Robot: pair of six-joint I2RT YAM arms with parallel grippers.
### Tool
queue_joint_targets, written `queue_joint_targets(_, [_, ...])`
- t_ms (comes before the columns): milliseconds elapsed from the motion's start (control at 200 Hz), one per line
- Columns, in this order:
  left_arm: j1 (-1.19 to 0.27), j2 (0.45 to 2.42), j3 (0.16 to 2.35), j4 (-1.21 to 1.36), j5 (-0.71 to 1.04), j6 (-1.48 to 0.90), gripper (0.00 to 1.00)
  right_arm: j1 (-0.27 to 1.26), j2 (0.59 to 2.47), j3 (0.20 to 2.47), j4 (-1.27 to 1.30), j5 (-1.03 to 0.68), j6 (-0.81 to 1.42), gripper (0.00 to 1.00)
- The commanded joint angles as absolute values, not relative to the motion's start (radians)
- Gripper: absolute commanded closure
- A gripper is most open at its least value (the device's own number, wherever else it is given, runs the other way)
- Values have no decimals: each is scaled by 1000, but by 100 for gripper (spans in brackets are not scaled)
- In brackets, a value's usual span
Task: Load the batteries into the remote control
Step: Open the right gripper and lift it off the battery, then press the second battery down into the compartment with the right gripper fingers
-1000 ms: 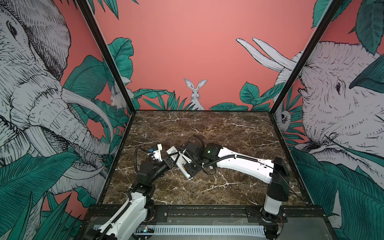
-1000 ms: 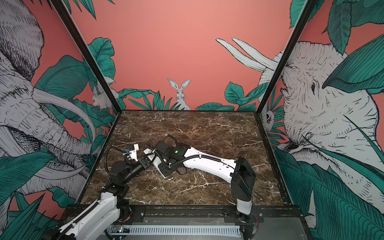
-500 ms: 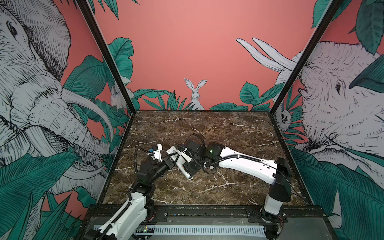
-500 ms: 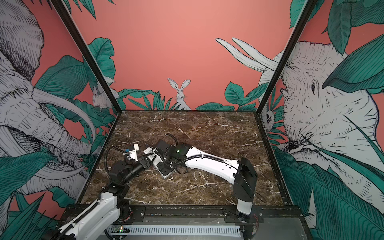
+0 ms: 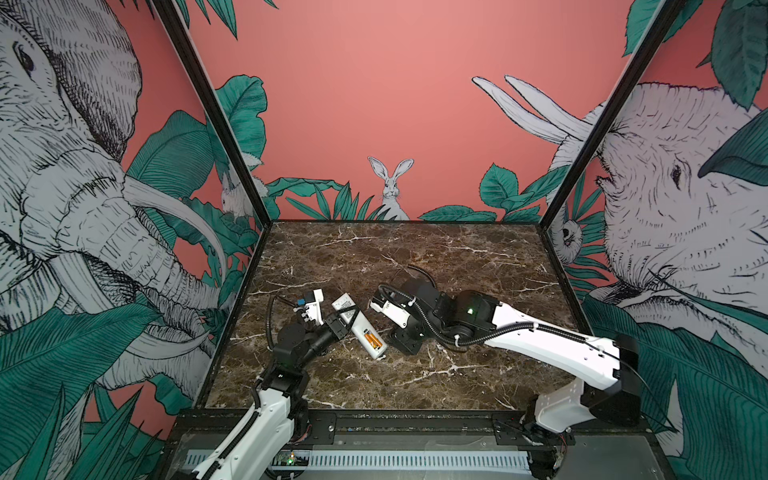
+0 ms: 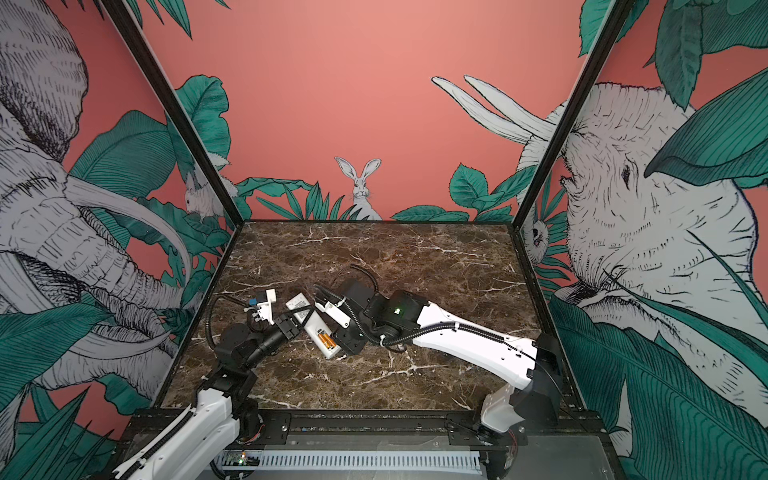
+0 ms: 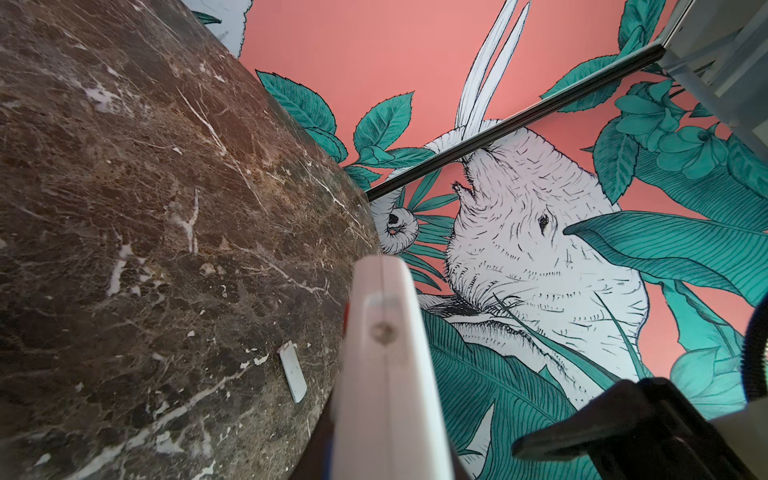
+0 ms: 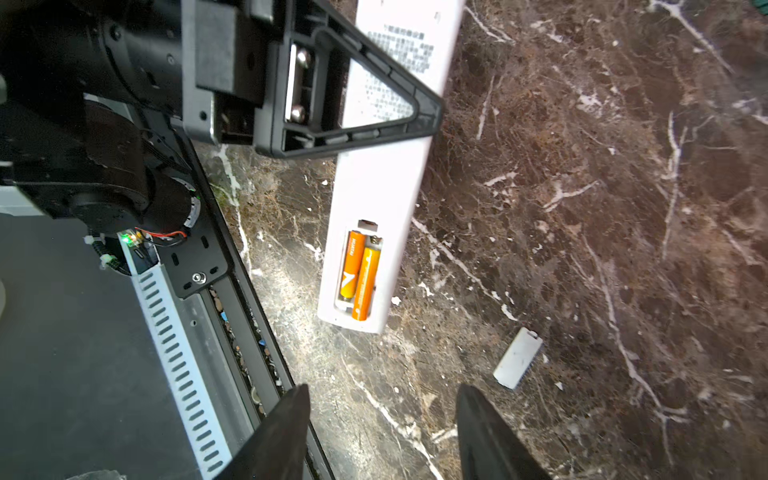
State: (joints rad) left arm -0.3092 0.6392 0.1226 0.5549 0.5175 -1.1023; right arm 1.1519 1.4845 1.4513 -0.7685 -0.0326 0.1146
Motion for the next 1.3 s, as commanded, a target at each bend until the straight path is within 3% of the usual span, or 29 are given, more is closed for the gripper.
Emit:
queue_joint_targets(0, [-315, 630, 145, 550, 542, -1083, 100, 1155, 1455, 1395, -714, 17, -9, 36])
queue_joint_targets(245, [-314, 637, 174, 525, 590, -1053, 100, 1186, 1387, 1318, -633, -80, -205, 37])
queue_joint_targets(665, [-315, 650, 206, 479, 671, -1040, 100, 1260, 1394, 1218, -549, -71, -486, 32])
queue_joint_targets(1295, [-315, 678, 218, 472, 716, -1020, 100, 1261, 1506, 1271, -535, -52, -577, 62])
